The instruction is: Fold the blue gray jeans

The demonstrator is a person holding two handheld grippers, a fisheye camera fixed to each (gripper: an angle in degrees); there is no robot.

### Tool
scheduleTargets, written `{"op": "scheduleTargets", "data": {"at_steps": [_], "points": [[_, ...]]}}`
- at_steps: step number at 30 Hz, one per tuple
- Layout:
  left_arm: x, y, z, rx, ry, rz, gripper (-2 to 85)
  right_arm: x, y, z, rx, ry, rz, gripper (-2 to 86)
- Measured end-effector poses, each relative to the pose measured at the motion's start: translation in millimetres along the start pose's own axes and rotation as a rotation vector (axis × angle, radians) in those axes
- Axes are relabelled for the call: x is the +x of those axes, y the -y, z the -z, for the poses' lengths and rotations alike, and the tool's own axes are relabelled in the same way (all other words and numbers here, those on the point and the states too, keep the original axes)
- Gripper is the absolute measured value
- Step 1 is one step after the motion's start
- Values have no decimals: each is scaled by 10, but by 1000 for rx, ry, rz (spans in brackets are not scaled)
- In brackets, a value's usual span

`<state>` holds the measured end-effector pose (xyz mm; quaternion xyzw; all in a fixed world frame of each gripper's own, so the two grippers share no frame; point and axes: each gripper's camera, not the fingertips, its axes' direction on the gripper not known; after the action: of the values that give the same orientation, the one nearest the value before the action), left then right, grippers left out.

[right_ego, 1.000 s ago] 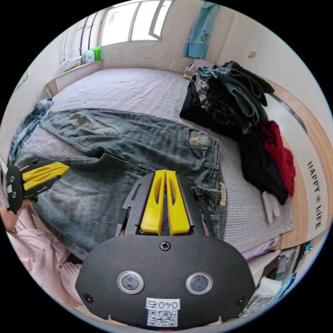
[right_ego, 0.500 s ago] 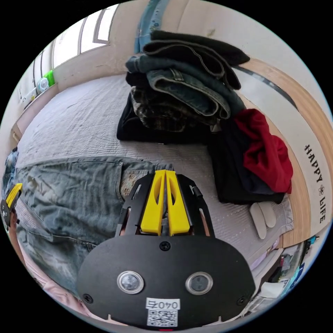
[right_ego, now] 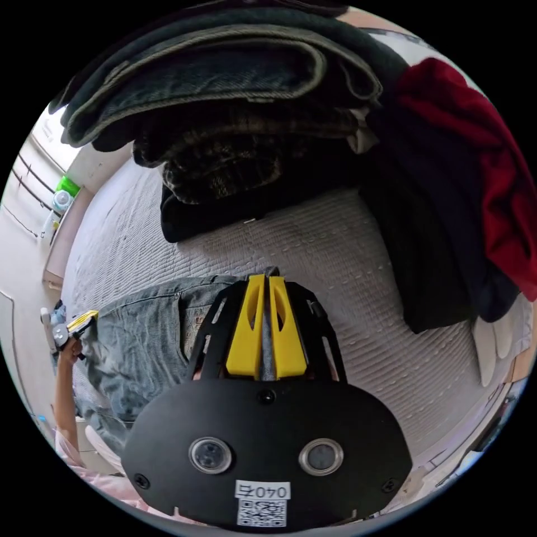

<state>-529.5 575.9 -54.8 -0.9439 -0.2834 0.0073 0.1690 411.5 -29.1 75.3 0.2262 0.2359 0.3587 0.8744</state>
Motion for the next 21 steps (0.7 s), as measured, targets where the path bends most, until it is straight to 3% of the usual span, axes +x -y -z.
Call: {"op": "scheduleTargets", "data": {"at_steps": [3,6,9,11,13,16,18,21], "points": [[-115,255,377,32,40,19,-8,-91,25,148,92,-85,37,-7],[-391,460,743,125,-7,153,-8,45,95,271,174,-2,-64,-3],[-445,643,881,40,33,148,-8,89,204,-129,-40,-30,-90,21],[-563,606,1227,96,81,202,-9,-4,86,23,36,-94,-87,50],[-756,426,1710,196,-9,218,-9,-214,-73,269,125,-225,-12,54],[-1146,-55,2478,286,-9,225,-9,-690,-455,616,225,-408,122,7],[-1547,-465,2895,253,103,273,-8,-1031,-743,732,221,-349,273,-3],[-2125,-958,3227,131,237,365,-8,-1507,-1275,822,208,-90,463,-8]]}}
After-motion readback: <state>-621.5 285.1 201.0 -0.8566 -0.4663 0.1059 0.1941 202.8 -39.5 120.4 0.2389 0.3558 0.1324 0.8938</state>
